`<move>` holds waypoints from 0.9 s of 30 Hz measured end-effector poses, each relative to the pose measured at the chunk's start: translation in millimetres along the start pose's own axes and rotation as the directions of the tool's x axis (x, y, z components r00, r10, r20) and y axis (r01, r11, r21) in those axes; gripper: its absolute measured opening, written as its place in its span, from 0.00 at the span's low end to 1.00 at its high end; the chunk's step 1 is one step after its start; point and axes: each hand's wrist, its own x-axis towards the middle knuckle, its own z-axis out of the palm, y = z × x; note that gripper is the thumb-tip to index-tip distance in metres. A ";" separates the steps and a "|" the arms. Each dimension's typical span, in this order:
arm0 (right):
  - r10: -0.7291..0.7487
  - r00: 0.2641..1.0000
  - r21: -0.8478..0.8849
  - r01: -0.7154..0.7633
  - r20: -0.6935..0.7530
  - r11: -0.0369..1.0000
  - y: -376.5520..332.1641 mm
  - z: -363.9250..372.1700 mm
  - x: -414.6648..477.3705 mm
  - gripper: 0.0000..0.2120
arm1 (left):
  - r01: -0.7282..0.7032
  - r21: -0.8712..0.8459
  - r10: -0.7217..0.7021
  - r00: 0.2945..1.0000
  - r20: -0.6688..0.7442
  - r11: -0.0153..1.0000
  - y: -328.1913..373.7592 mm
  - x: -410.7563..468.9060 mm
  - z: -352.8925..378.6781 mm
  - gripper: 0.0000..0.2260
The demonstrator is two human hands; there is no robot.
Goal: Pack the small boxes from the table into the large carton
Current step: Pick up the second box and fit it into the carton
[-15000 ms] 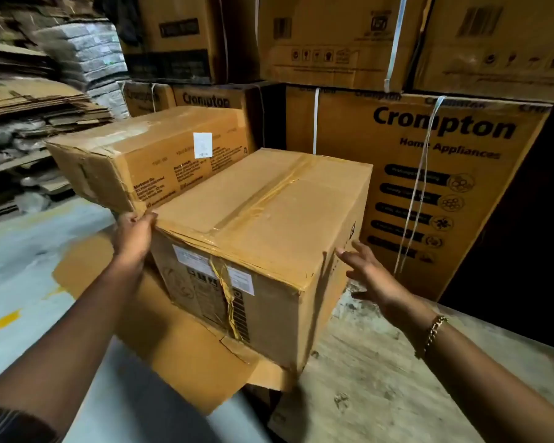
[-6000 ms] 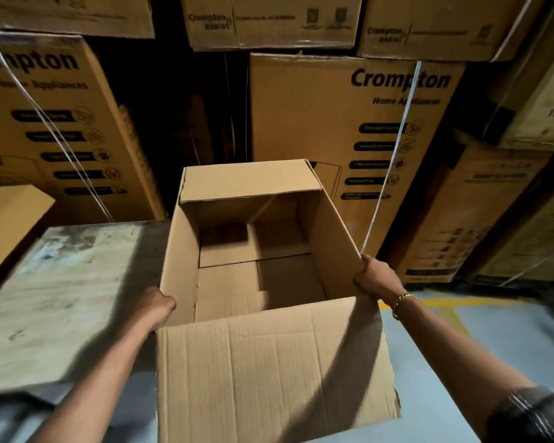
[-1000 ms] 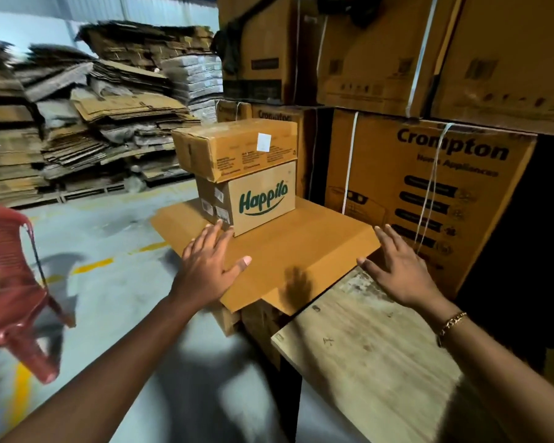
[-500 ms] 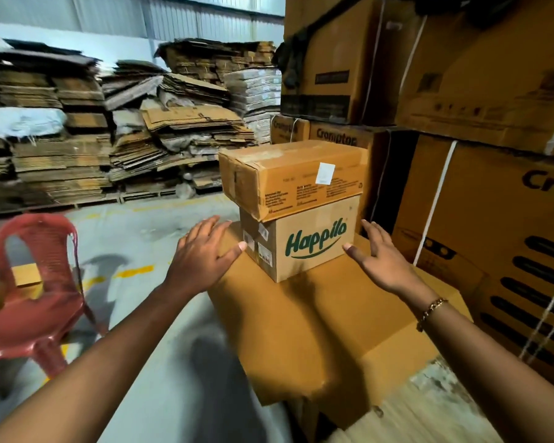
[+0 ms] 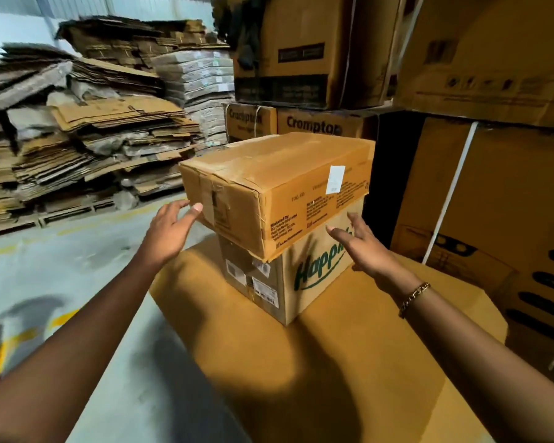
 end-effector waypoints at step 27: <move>0.460 0.888 0.561 -0.385 0.008 0.733 -104.6 103.5 60.4 0.34 | 0.457 -0.475 -0.102 0.793 0.601 0.752 -51.0 247.9 -10.7 0.19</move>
